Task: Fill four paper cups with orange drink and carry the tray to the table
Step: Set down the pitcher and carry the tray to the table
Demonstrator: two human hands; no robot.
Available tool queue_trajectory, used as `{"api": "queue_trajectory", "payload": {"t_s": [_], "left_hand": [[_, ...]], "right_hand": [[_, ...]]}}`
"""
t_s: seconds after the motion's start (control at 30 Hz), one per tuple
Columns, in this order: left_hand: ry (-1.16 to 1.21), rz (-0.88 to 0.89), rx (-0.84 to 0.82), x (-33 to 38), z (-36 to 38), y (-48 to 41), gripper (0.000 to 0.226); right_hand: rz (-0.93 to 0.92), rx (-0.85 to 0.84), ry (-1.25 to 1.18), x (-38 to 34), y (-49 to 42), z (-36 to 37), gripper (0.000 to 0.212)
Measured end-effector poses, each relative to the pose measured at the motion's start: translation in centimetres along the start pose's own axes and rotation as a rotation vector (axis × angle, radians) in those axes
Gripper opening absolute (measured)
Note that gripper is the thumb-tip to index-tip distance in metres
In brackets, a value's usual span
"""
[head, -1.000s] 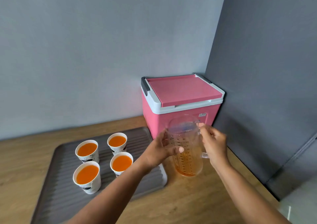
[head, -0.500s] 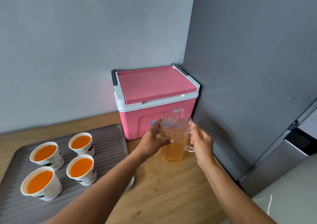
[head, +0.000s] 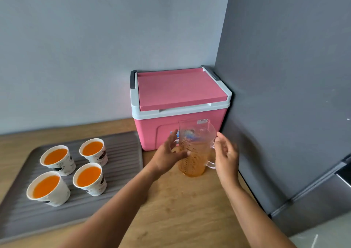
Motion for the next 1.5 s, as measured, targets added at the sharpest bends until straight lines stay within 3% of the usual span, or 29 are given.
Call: {"api": "queue_trajectory", "payload": {"t_s": [0.1,0.2,0.43,0.53,0.63,0.77,0.83,0.9,1.07,1.27,1.5], "left_hand": [[0.003,0.008,0.177,0.8,-1.4,1.8,0.077],[0.033,0.062,0.288,1.4,-3.4,4.5,0.056],[-0.005,0.122,0.504,1.3,-11.3,12.2,0.035],[-0.036,0.153,0.634,0.5,-15.3,15.7,0.033],[-0.08,0.185,0.807,-1.4,-19.9,19.5,0.037],[-0.266,0.085,1.021,-5.9,-25.5,24.2,0.078],[-0.265,-0.025,0.939,-9.3,-27.6,25.1,0.102],[-0.221,-0.124,0.781,-12.3,-28.7,24.8,0.116],[-0.137,-0.176,0.492,-15.8,-29.4,23.2,0.108],[-0.165,-0.138,0.516,-15.9,-29.3,21.6,0.078],[-0.159,-0.126,0.561,-16.2,-29.4,21.3,0.067]], "right_hand": [[-0.303,0.104,0.07,-2.7,0.7,-0.2,0.037],[-0.516,0.071,0.028,-5.0,2.4,0.9,0.033],[-0.588,-0.252,0.023,-6.7,9.4,9.6,0.029],[-0.467,-0.438,0.091,-5.0,12.8,14.0,0.035],[-0.21,-0.653,0.126,-2.5,16.0,18.7,0.061],[0.063,-0.813,0.147,0.4,19.6,23.0,0.106],[0.123,-0.838,0.138,0.9,21.2,24.7,0.116],[0.156,-0.854,0.095,0.9,22.4,25.8,0.109],[0.205,-0.739,0.099,1.3,23.6,27.3,0.086],[0.205,-0.638,0.157,1.8,23.3,27.5,0.063],[0.182,-0.602,0.174,2.0,23.6,28.5,0.05]]}}
Point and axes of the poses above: each hand's wrist, its own y-axis away from the middle knuckle, its own z-axis out of the palm, x = y × z, the point moved 5 cm from there along -y, towards the middle knuckle, and after that the axes turned 2 degrees about z, right-handed, at the moved point
